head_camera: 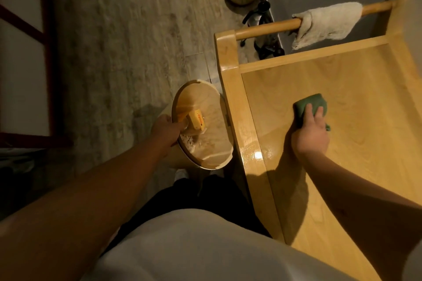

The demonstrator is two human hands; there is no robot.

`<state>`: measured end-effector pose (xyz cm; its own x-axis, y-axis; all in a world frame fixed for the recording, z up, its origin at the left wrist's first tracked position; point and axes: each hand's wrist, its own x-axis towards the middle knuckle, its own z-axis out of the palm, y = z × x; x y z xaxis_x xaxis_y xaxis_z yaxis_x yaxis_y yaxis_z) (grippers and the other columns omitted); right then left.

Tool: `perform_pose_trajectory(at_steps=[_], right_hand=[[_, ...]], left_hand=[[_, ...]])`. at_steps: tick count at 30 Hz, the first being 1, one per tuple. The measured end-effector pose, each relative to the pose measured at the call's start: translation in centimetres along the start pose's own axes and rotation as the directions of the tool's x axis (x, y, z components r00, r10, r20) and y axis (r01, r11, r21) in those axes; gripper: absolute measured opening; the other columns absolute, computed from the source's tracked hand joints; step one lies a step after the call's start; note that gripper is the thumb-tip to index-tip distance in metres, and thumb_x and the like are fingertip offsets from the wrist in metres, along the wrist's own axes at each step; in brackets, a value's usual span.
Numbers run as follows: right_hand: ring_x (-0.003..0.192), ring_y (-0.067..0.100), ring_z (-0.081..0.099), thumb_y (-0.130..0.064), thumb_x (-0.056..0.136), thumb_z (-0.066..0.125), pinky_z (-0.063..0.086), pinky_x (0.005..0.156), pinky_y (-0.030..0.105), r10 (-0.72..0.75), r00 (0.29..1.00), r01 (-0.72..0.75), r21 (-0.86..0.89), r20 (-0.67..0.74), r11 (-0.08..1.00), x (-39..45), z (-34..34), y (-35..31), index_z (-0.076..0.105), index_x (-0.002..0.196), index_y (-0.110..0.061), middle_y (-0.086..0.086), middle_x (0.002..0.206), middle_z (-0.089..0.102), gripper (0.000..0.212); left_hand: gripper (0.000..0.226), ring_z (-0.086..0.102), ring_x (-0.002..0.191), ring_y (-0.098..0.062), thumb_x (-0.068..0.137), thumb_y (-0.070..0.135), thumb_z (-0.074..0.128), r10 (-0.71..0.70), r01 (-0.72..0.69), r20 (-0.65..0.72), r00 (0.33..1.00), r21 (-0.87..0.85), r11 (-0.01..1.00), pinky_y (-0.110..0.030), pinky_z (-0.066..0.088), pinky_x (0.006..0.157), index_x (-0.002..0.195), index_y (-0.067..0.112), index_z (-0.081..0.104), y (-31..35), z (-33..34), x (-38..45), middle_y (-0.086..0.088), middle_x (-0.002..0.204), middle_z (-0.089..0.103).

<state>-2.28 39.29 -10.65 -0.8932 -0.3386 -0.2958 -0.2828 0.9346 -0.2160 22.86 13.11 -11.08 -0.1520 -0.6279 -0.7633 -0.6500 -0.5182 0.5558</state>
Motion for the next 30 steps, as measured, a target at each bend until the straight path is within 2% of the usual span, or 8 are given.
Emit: perform_pose_trajectory(at_steps=[7, 10, 13, 18, 21, 24, 26, 30], right_hand=[[0.146, 0.029, 0.03, -0.007, 0.092, 0.056, 0.052, 0.092, 0.044, -0.307, 0.948, 0.312, -0.049, 0.085, 0.949, -6.1, 3.1, -7.1, 0.028, 0.153, -0.028, 0.006, 0.163, 0.021, 0.071], [0.145, 0.029, 0.031, -0.004, 0.094, 0.054, 0.049, 0.1, 0.044, -0.523, 0.834, 0.532, -0.004, 0.175, 0.847, -8.4, 4.3, -10.0, 0.032, 0.152, -0.027, 0.006, 0.161, 0.027, 0.066], [0.12, 0.03, 0.058, -0.015, 0.092, 0.06, 0.054, 0.092, 0.041, -0.638, 0.719, 0.63, 0.13, 0.275, 0.766, -10.7, 5.4, -12.7, 0.047, 0.14, -0.026, 0.008, 0.134, 0.058, 0.052], [0.114, 0.022, 0.062, -0.001, 0.085, 0.063, 0.041, 0.102, 0.021, -0.526, 0.832, 0.381, 0.508, 0.177, 0.772, -10.6, 4.8, -14.3, 0.062, 0.131, -0.021, 0.003, 0.125, 0.067, 0.05], [0.115, 0.018, 0.06, 0.007, 0.088, 0.055, 0.043, 0.105, 0.026, -0.432, 0.89, 0.237, 0.662, 0.146, 0.711, -6.3, 1.4, -13.5, 0.061, 0.131, -0.014, 0.007, 0.128, 0.065, 0.048], [0.11, 0.01, 0.057, 0.004, 0.093, 0.05, 0.05, 0.089, 0.018, -0.321, 0.941, 0.178, 0.652, 0.105, 0.737, 0.0, -2.4, -10.5, 0.056, 0.136, -0.022, 0.001, 0.128, 0.062, 0.051], [0.117, 0.016, 0.057, 0.005, 0.092, 0.048, 0.05, 0.095, 0.024, -0.206, 0.978, 0.132, 0.648, 0.04, 0.75, 4.3, -4.6, -7.5, 0.055, 0.137, -0.022, 0.003, 0.131, 0.061, 0.053], [0.121, 0.013, 0.05, 0.005, 0.089, 0.045, 0.042, 0.101, 0.029, 0.121, 0.989, -0.054, 0.567, -0.081, 0.822, 11.5, -7.4, -0.1, 0.05, 0.14, -0.03, 0.004, 0.139, 0.056, 0.062]], left_hand=[[0.029, 0.064, 0.101, -0.033, 0.08, 0.029, 0.08, 0.055, -0.052, -0.054, 0.997, 0.056, 0.997, -0.056, 0.055, 0.092, 0.085, 0.024, 0.052, 0.3, 0.5, -1.6, -0.013, 0.109, 0.066], [0.03, 0.063, 0.101, -0.034, 0.079, 0.027, 0.08, 0.056, -0.054, -0.057, 0.997, 0.04, 0.998, -0.056, 0.055, 0.092, 0.084, 0.024, 0.05, 0.7, 0.6, -2.3, -0.014, 0.109, 0.065], [0.027, 0.063, 0.1, -0.034, 0.08, 0.026, 0.077, 0.037, -0.036, -0.048, 0.998, 0.029, 0.999, -0.057, 0.056, 0.091, 0.088, 0.022, 0.052, 0.7, 0.7, -2.9, -0.015, 0.107, 0.064], [0.033, 0.065, 0.098, -0.036, 0.069, 0.02, 0.078, -0.001, 0.001, -0.026, 1.0, -0.007, 1.0, -0.055, 0.059, 0.085, 0.093, 0.016, 0.057, 0.6, 0.0, -2.7, -0.018, 0.106, 0.065], [0.032, 0.066, 0.092, -0.031, 0.07, 0.024, 0.081, -0.004, 0.004, -0.009, 1.0, -0.053, 0.999, -0.043, 0.058, 0.068, 0.092, 0.021, 0.058, 0.6, -0.2, -2.2, -0.014, 0.106, 0.067], [0.06, 0.067, 0.1, -0.033, 0.061, 0.029, 0.083, -0.007, 0.009, 0.026, 1.0, -0.091, 0.996, -0.05, 0.058, 0.081, 0.115, 0.016, 0.061, 1.0, -0.5, -1.4, -0.013, 0.116, 0.067], [0.078, 0.067, 0.103, -0.035, 0.057, 0.03, 0.085, -0.01, 0.015, 0.043, 0.999, -0.104, 0.995, -0.055, 0.057, 0.09, 0.128, 0.013, 0.059, 1.4, -0.5, -0.9, -0.013, 0.118, 0.068], [0.063, 0.065, 0.106, -0.035, 0.073, 0.028, 0.084, 0.011, -0.011, -0.002, 1.0, -0.044, 0.999, -0.055, 0.056, 0.092, 0.128, 0.013, 0.059, 2.5, -0.3, -0.4, -0.016, 0.122, 0.065]])
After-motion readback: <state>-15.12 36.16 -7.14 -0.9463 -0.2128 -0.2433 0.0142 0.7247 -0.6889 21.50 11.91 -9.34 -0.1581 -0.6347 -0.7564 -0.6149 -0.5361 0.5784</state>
